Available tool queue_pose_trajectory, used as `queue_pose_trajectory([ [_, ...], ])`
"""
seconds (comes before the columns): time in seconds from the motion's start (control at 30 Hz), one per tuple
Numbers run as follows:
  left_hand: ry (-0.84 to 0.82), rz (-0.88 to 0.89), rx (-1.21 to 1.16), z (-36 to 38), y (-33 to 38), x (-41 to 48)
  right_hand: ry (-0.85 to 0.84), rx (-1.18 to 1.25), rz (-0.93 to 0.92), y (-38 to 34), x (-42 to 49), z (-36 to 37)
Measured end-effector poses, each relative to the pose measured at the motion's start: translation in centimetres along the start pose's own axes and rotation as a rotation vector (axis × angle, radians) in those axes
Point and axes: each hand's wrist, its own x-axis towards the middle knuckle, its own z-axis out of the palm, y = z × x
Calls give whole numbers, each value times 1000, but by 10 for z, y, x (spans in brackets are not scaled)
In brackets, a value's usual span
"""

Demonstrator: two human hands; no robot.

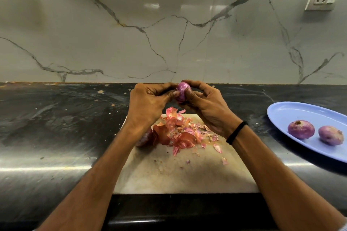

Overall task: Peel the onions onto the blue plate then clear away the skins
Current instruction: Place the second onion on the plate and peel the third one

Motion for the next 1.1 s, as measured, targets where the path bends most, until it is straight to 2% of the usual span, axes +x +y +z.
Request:
queue_pose_trajectory([
  [0.27, 81, 25, 168, 7, -5, 0, 1, 21, 30, 2, 0, 0],
  [0.47, 143, 11, 239, 2, -11, 0, -18, 161, 56, -1, -1, 4],
  [0.53, 139, -16, 208, 2, -11, 1, -9, 171, 57, -2, -1, 3],
  [0.73, 11, -129, -88, -1, -3, 2, 13, 152, 48, -3, -1, 1],
  [1.1, 17, -99, 37, 1, -2, -1, 21, 109, 44, -1, -1, 0],
])
